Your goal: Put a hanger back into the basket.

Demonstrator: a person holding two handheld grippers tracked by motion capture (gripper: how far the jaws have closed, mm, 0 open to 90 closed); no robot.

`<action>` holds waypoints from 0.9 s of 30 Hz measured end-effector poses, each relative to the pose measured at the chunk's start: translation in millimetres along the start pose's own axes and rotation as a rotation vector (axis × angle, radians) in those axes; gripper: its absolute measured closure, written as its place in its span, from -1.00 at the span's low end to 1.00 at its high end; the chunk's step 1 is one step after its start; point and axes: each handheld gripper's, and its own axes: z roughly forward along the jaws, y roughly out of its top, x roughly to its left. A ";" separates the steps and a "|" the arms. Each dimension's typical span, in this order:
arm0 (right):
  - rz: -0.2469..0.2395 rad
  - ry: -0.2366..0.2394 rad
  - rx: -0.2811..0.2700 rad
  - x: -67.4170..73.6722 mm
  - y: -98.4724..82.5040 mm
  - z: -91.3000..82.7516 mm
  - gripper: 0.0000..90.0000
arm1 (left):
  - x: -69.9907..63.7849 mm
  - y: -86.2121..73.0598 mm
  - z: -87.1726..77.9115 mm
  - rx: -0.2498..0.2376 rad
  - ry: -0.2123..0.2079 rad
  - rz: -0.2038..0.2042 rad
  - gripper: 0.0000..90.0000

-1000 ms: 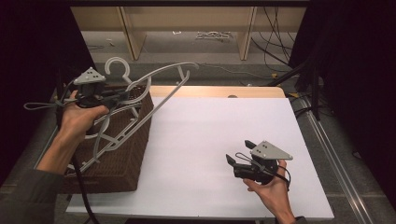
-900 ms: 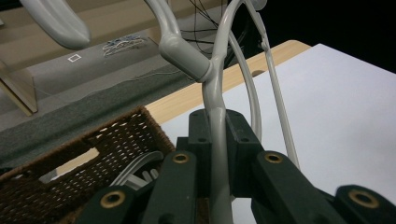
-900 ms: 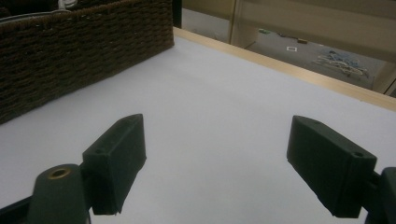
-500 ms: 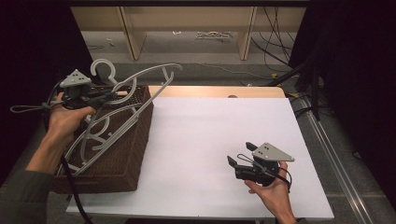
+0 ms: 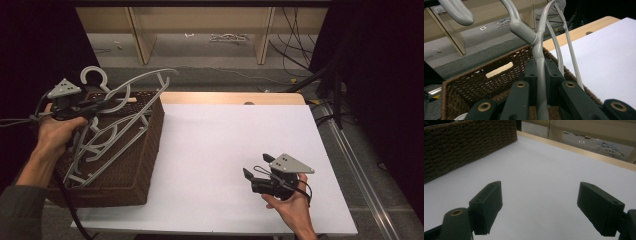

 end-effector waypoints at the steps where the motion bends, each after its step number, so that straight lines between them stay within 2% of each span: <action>1: -0.001 -0.001 0.000 0.0 0.0 0.1 -0.52 | 1.8 -1.4 0.0 0.005 0.006 0.001 0.83; 4: 0.002 -0.001 0.003 -0.4 0.0 -0.2 -0.52 | 9.4 -7.2 -0.5 0.017 0.035 0.002 0.83; 6: 0.002 -0.005 0.010 -0.9 0.1 -0.9 -0.52 | 12.9 -10.2 -1.2 0.017 0.039 0.004 0.83; 7: 0.014 0.001 -0.009 -0.6 -0.6 1.4 -0.52 | 14.9 -12.3 -1.7 0.013 0.037 0.006 0.83; 10: 0.006 -0.006 0.004 -2.0 -1.1 0.6 -0.52 | 18.9 -16.5 -4.1 0.011 0.052 0.011 0.83; 17: 0.005 -0.007 0.004 -2.1 -1.2 0.7 -0.52 | 28.9 -27.8 -10.6 0.014 0.060 0.015 0.83; 19: 0.014 0.002 0.031 -2.0 -0.9 -1.1 -0.52 | 32.3 -31.4 -13.1 0.011 0.064 0.011 0.83; 23: 0.006 -0.007 0.005 -2.7 -1.8 1.0 -0.52 | 37.3 -38.7 -16.8 0.025 0.074 0.012 0.83; 27: 0.007 -0.005 0.008 -2.4 -2.0 1.4 -0.52 | 40.3 -44.8 -18.2 0.038 0.072 0.021 0.83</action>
